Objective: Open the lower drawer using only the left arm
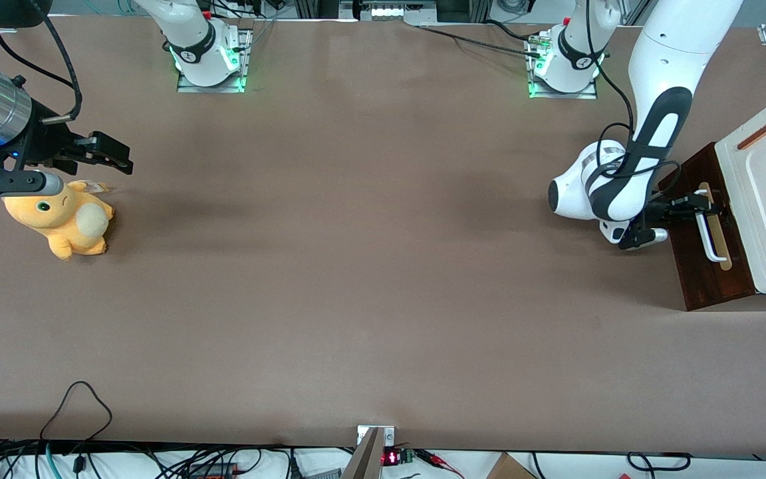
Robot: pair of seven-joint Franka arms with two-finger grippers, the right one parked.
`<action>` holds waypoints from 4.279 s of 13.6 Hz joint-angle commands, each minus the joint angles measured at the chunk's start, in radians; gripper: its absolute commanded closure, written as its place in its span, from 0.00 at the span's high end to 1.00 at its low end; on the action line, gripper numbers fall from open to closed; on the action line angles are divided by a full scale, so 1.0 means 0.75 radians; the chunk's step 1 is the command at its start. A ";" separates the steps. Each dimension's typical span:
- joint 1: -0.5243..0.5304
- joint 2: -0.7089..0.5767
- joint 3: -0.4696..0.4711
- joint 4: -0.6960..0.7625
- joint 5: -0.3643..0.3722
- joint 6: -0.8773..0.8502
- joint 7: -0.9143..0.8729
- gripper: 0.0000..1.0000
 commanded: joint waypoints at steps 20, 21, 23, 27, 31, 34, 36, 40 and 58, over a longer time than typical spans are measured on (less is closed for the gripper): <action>-0.016 0.014 -0.072 0.046 0.006 -0.009 0.026 0.00; -0.022 0.006 -0.109 0.064 -0.027 -0.009 0.030 0.00; -0.049 0.000 -0.178 0.075 -0.097 -0.009 0.069 0.00; -0.110 0.004 -0.246 0.128 -0.174 -0.011 0.112 0.00; -0.127 0.004 -0.266 0.140 -0.195 -0.013 0.128 0.00; -0.127 0.004 -0.266 0.140 -0.195 -0.013 0.138 0.12; -0.125 0.004 -0.266 0.140 -0.197 -0.011 0.138 0.99; -0.122 -0.084 -0.277 0.159 -0.335 0.048 0.207 1.00; 0.150 -0.782 0.040 0.611 -1.966 0.128 1.382 1.00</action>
